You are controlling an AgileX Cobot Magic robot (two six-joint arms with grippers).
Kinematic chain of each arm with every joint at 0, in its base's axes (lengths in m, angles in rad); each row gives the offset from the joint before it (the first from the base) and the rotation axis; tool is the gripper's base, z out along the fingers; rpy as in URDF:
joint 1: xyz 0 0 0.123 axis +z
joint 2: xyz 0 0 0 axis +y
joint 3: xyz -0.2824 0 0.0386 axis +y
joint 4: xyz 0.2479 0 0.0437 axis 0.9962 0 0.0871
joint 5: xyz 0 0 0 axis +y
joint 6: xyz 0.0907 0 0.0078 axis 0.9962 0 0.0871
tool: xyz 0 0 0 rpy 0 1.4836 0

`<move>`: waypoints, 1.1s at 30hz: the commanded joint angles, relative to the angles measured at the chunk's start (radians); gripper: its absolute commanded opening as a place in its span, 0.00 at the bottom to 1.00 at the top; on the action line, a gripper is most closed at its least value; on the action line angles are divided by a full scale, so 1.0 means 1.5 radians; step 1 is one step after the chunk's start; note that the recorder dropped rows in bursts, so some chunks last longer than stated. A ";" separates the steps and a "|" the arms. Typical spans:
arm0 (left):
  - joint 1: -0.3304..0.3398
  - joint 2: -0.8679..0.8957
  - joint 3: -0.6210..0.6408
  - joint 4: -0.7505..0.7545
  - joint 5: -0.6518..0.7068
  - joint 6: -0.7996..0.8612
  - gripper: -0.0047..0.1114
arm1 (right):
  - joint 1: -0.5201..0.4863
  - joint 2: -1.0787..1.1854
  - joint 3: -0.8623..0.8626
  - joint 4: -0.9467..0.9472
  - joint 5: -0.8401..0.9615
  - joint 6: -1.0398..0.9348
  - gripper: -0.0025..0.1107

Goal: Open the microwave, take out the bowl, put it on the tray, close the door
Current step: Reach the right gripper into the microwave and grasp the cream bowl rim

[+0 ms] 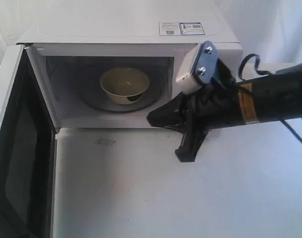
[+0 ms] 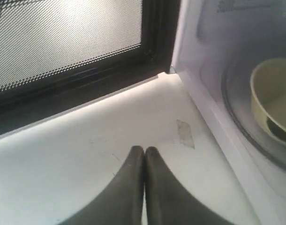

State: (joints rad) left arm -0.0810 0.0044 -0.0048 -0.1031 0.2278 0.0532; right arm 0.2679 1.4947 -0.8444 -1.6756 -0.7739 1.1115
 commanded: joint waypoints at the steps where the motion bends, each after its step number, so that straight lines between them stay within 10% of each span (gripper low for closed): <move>1: 0.000 -0.003 0.003 -0.007 0.002 -0.001 0.04 | 0.085 0.032 -0.035 0.020 0.152 -0.020 0.02; 19: 0.000 -0.003 0.003 -0.007 0.002 -0.001 0.04 | 0.367 0.241 -0.153 -0.046 0.894 -0.273 0.02; 33: 0.000 -0.003 0.003 -0.007 0.002 -0.001 0.04 | 0.383 0.265 -0.206 0.015 0.885 -0.290 0.03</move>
State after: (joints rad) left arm -0.0810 0.0044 -0.0031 -0.1077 0.2298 0.0549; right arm 0.8381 1.8968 -1.1380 -1.6592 0.5523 0.6934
